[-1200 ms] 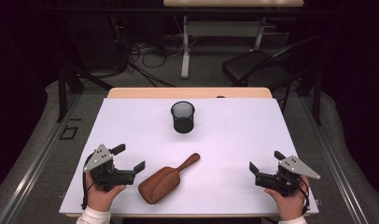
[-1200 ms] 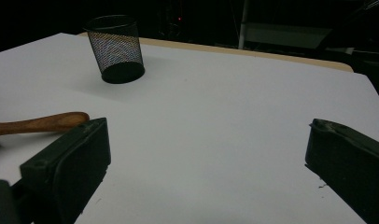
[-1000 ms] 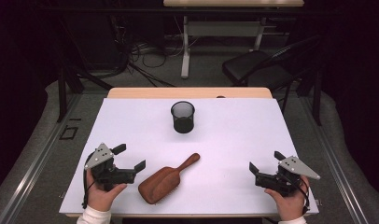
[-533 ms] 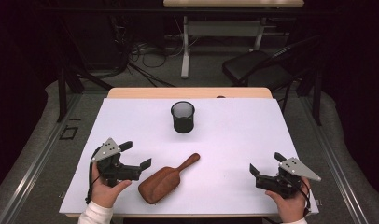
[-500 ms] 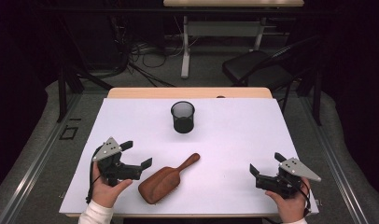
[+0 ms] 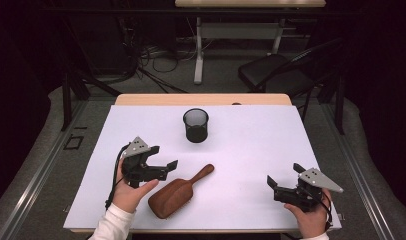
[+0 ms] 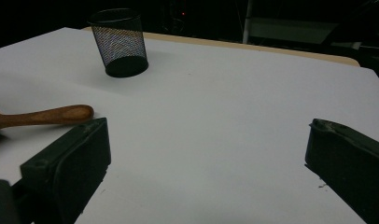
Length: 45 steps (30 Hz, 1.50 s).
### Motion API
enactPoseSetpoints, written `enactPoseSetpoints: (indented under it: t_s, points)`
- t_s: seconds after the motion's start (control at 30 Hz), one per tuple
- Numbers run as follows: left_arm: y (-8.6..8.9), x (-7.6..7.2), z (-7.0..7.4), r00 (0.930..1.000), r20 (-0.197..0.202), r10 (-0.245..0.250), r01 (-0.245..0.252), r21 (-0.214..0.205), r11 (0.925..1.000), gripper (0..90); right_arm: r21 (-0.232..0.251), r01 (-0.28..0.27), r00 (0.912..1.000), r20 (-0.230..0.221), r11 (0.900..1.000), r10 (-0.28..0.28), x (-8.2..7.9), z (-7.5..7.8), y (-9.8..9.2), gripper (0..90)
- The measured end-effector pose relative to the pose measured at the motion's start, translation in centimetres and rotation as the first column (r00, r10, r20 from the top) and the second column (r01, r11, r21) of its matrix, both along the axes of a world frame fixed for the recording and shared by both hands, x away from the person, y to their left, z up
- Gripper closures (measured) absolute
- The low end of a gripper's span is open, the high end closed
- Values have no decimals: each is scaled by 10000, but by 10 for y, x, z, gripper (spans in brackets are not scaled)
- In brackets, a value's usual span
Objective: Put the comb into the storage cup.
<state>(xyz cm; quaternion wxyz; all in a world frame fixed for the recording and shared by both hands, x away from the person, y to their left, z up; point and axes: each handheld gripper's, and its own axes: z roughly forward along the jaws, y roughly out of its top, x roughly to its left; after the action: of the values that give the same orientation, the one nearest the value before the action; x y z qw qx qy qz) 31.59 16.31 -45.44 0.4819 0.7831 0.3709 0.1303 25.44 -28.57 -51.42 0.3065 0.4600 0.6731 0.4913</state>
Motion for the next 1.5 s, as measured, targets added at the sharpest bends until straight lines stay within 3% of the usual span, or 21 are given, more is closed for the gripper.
enactPoseSetpoints:
  t_s: [0.23,0.5,0.6,0.67,0.83,1.03,1.07,1.17,1.4,1.47,1.5]
  points:
    - [-12,9,9,9994,-241,-262,267,216,9994,283,27,-48,10000,-19,10000,48,0,0,0,0]
    - [-27,25,12,9918,-754,-1028,1079,676,9919,455,88,-38,10000,-84,10000,39,0,0,0,1]
    - [-30,29,12,9916,-820,-1003,1075,892,9902,459,118,-31,9999,-99,9999,32,0,-1,0,2]
    - [-35,33,10,9873,-1040,-1198,1286,829,9882,511,73,-33,9999,-116,10000,33,1,-1,-1,2]
    - [-43,38,5,9803,-1399,-1395,1537,965,9834,517,119,-50,9999,-140,9999,51,1,-1,-1,5]
    - [-55,44,-4,9681,-1823,-1720,1966,1271,9722,579,79,-72,9998,-191,9999,73,1,-2,-1,8]
    - [-61,46,-8,9642,-1913,-1836,2120,1409,9671,600,71,-83,9998,-192,9999,85,1,-2,-1,8]
    - [-66,47,-11,9624,-1982,-1857,2194,1643,9617,649,88,-106,9998,-185,9999,107,1,-2,-1,9]
    - [-83,54,-27,9500,-2439,-1951,2588,2650,9289,803,97,-88,9998,-196,9999,90,1,-2,-2,10]
    - [-85,54,-28,9492,-2478,-1938,2601,2715,9266,844,99,-93,9998,-202,9999,95,1,-2,-2,10]
    - [-91,55,-33,9437,-2643,-1992,2740,2865,9180,862,111,-84,9997,-217,9999,86,1,-2,-2,10]
